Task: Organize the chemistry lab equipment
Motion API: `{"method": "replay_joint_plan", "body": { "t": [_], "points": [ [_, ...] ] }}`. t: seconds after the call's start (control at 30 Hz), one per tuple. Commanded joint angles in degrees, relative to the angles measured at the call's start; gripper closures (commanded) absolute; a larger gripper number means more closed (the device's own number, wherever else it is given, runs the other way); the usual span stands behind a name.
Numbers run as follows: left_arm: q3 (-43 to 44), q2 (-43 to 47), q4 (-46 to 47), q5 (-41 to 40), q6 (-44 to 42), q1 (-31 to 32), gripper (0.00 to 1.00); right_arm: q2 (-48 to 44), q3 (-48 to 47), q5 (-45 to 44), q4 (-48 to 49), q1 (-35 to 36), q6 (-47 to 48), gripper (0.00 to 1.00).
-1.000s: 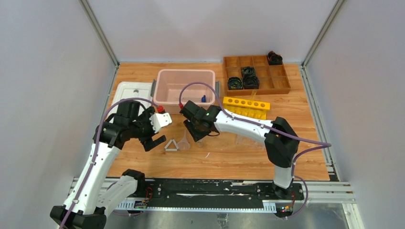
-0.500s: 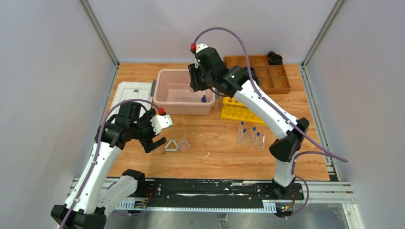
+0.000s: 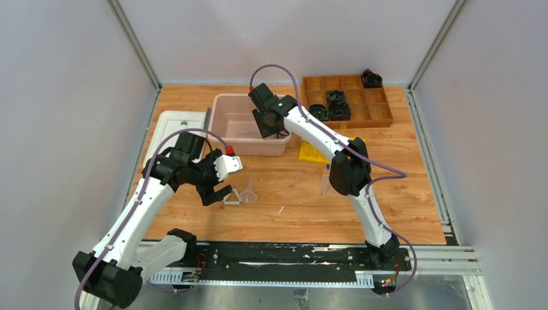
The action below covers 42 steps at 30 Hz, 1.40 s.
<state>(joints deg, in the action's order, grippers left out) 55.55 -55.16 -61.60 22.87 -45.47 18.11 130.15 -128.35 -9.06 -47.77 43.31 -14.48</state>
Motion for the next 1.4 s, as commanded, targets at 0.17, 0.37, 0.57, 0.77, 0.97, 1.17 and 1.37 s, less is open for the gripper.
{"method": "replay_joint_plan", "body": {
  "t": [0.17, 0.37, 0.57, 0.77, 0.97, 1.17, 1.37],
  "points": [
    [-2.08, -5.99, 8.75, -1.31, -1.67, 8.46, 0.15, 1.85, -1.84, -0.18, 0.83, -0.95, -2.28, 0.62],
    [-1.62, -12.53, 11.62, -3.80, -3.77, 12.76, 0.17, -6.82, 2.55, -0.77, 2.82, -1.10, -2.06, 0.38],
    [-2.68, -17.58, 16.79, -5.39, -2.86, 16.70, 0.20, -17.86, 9.20, -0.45, 4.31, -1.17, -1.96, 0.29],
    [-2.72, -21.81, 19.27, -5.82, -2.52, 19.32, 0.25, -36.47, 30.63, 0.10, 13.65, -1.12, -3.07, 0.30],
    [-3.01, -25.09, 20.37, -6.93, -2.61, 20.20, 0.31, -50.94, 48.93, -0.06, 19.70, -1.17, -6.85, 0.35],
    [-4.17, -25.98, 22.01, -7.77, -2.69, 21.42, 0.50, -61.01, 60.41, -3.47, 20.68, -1.12, -9.18, 0.40],
    [-4.39, -25.68, 22.62, -9.86, -2.01, 23.49, 0.83, -68.71, 69.18, -8.35, 20.79, -1.27, -9.56, 0.40]
  ]
}}
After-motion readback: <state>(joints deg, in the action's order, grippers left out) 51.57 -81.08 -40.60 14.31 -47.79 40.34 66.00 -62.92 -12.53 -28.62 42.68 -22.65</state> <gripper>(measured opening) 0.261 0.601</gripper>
